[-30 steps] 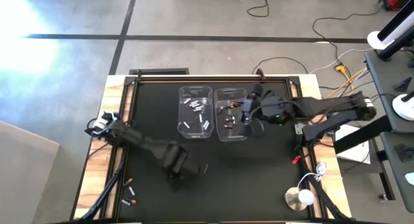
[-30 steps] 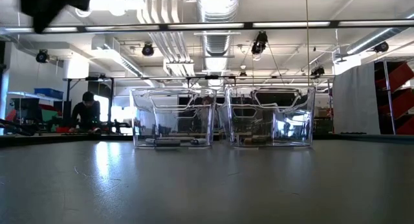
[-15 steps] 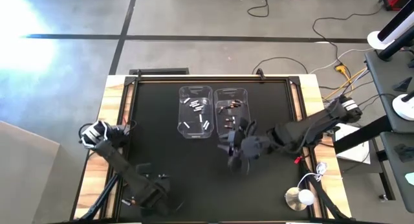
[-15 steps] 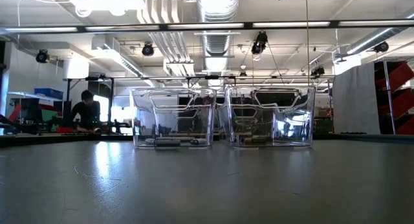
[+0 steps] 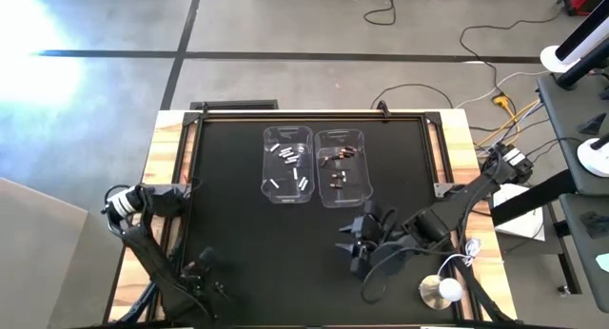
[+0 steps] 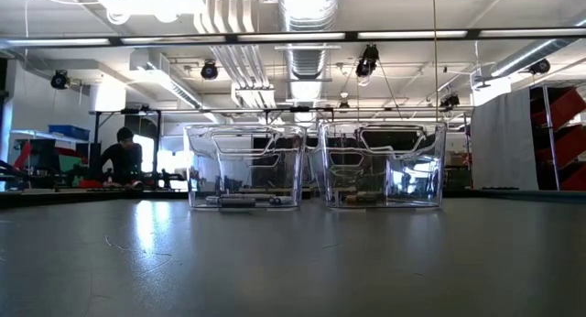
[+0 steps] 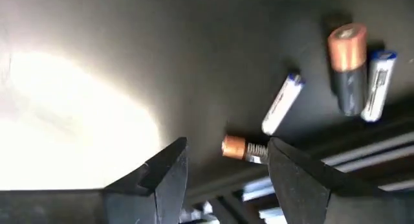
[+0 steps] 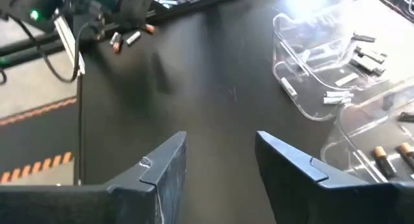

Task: Sort batteries
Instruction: Put the white battery into the left transparent bin

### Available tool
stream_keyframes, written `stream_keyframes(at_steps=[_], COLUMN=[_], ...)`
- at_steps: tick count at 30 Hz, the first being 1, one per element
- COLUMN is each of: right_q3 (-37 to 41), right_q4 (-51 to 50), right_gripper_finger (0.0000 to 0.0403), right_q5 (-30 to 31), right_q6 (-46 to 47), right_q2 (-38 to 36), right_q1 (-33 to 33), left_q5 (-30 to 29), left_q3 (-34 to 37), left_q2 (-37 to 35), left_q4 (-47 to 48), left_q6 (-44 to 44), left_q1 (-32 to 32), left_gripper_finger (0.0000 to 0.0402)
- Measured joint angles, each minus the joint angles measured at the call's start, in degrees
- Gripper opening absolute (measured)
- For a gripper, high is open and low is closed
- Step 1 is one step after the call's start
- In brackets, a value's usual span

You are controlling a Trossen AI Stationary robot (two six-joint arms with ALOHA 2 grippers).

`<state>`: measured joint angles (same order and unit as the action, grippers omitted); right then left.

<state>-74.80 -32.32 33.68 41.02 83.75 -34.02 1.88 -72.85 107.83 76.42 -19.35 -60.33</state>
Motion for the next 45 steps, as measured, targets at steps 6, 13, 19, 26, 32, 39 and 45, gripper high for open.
stream_keyframes(at_steps=[6,13,19,26,32,39,45], right_q3=[-0.01,-0.01,-0.01,-0.01,-0.01,-0.01,-0.01], right_q4=[0.04,0.04,0.02,0.04,0.04,0.07,0.02], right_gripper_finger=[0.0179,0.0182,0.0178,0.0185,0.0183,0.0187,0.0183], right_q5=[0.98,0.98,0.94,0.91,0.89,0.89,0.89], right_q6=[2.62,2.94,5.75,5.95,5.96,5.98,7.01], right_q2=[-0.05,-0.05,-0.07,-0.07,-0.07,-0.07,-0.07], right_q1=[0.02,0.15,0.15,0.20,0.31,0.31,0.31], left_q5=[1.58,2.01,2.56,2.10,3.72,5.18,5.17], left_q3=[4.27,9.21,10.31,9.94,9.87,9.97,9.98], left_q2=[-0.24,-2.51,-4.64,-5.76,-9.96,-12.45,-9.79], left_q4=[-5.61,-9.80,-13.52,-13.22,-13.16,-13.30,-14.99], left_q6=[2.14,2.13,0.84,-0.97,-7.73,-10.38,-7.90], left_q1=[-0.63,-0.62,-0.62,-0.62,-0.62,-2.97,-4.73], left_gripper_finger=[0.0189,0.0182,0.0151,0.0135,0.0142,0.0154,0.0155])
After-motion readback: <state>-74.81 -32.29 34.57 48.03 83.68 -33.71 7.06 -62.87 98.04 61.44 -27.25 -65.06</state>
